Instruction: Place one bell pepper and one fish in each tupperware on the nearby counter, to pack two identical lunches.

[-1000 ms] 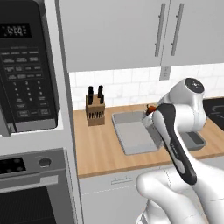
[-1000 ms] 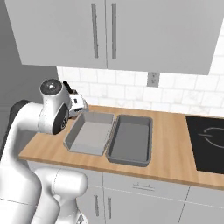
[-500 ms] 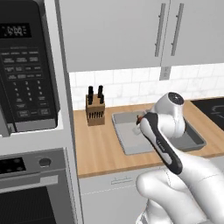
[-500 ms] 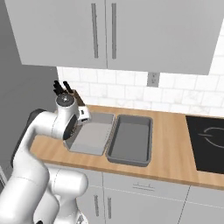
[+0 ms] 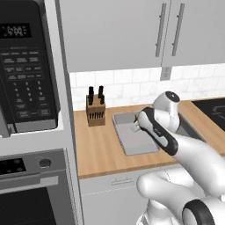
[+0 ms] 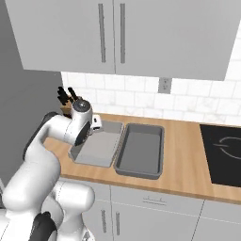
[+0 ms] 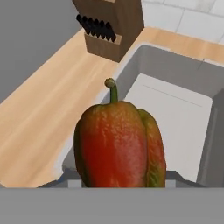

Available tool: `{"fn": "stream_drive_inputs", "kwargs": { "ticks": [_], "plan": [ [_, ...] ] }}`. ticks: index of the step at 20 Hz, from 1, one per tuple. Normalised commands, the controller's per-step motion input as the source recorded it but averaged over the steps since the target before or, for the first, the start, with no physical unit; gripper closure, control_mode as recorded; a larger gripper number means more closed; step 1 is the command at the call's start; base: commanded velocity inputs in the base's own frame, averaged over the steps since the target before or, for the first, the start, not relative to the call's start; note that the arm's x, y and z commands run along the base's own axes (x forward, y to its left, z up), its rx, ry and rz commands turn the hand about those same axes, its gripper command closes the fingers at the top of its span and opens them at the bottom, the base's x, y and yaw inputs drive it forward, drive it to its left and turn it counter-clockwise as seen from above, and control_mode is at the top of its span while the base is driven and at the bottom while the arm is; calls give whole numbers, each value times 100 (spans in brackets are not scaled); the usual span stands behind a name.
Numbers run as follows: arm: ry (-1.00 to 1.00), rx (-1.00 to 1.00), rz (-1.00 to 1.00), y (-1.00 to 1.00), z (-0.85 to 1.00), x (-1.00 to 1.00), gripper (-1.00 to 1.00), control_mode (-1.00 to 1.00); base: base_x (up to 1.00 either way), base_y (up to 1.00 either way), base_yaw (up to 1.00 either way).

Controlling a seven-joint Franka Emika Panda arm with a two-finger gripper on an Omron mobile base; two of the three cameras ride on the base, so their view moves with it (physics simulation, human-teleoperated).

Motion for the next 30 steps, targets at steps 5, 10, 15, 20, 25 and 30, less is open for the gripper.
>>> {"fn": "stream_drive_inputs", "kwargs": {
  "ticks": [5,10,15,20,25,30],
  "plan": [
    [3,0,0,-6,-54,35,100,-100,0,0,0],
    [0,0,0,-6,-37,37,100,-100,0,0,0],
    [3,0,0,-6,-34,33,100,-100,0,0,0],
    [4,0,0,-3,-31,31,100,-100,0,0,0],
    [1,0,0,0,-25,38,100,-100,0,0,0],
    [0,0,0,-2,-34,34,100,-100,0,0,0]
  ]
}}
